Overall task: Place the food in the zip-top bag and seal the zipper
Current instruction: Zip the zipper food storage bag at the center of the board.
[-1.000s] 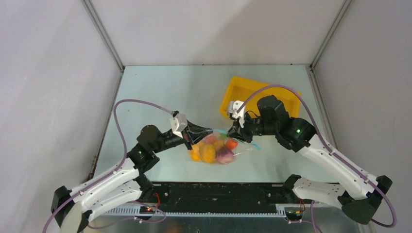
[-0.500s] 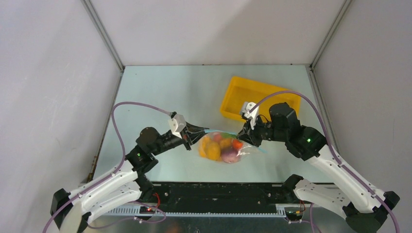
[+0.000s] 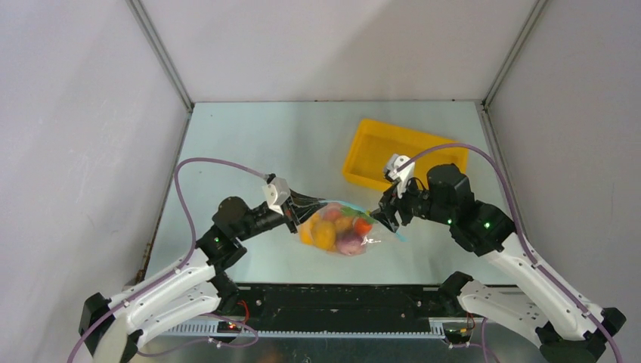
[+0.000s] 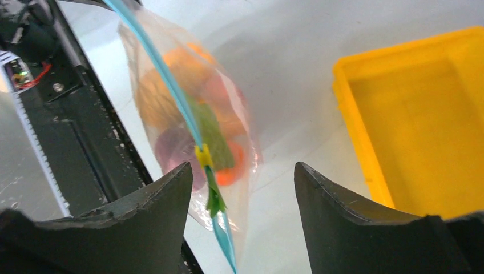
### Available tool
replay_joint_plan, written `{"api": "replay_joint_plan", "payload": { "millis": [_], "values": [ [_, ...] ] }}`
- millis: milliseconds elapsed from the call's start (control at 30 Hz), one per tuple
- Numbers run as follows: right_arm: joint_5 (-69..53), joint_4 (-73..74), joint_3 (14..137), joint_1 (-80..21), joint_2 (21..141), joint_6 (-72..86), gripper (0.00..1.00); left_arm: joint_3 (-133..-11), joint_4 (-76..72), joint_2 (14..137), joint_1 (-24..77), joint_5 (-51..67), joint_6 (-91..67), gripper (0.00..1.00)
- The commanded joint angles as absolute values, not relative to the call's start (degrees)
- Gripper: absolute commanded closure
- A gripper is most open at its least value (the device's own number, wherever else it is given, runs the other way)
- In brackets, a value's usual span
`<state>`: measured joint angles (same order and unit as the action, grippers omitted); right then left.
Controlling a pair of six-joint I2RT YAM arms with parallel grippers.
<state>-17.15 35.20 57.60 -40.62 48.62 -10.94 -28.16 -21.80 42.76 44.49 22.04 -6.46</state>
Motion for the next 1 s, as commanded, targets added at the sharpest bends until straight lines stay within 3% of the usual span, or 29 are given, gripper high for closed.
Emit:
{"api": "replay_joint_plan", "payload": {
  "millis": [0, 267, 600, 967],
  "values": [
    [-8.8, 34.2, 55.9, -40.4, 45.1, -8.5, 0.3, -29.5, -24.8, 42.9, 44.2, 23.4, -4.9, 1.0],
    [-8.7, 36.1, 52.7, -40.3, 41.7, -7.3, 0.33, -29.6, -24.5, 42.9, 44.3, 23.5, -4.7, 1.0],
    [-11.9, 33.3, 50.8, -40.2, 46.3, -7.6, 0.37, -29.9, -23.8, 42.8, 44.3, 23.7, -4.5, 1.0],
    [-20.0, 29.1, 46.9, -40.2, 42.5, -5.5, 0.31, -29.8, -24.2, 43.2, 44.2, 23.4, -4.9, 1.0]
  ]
}}
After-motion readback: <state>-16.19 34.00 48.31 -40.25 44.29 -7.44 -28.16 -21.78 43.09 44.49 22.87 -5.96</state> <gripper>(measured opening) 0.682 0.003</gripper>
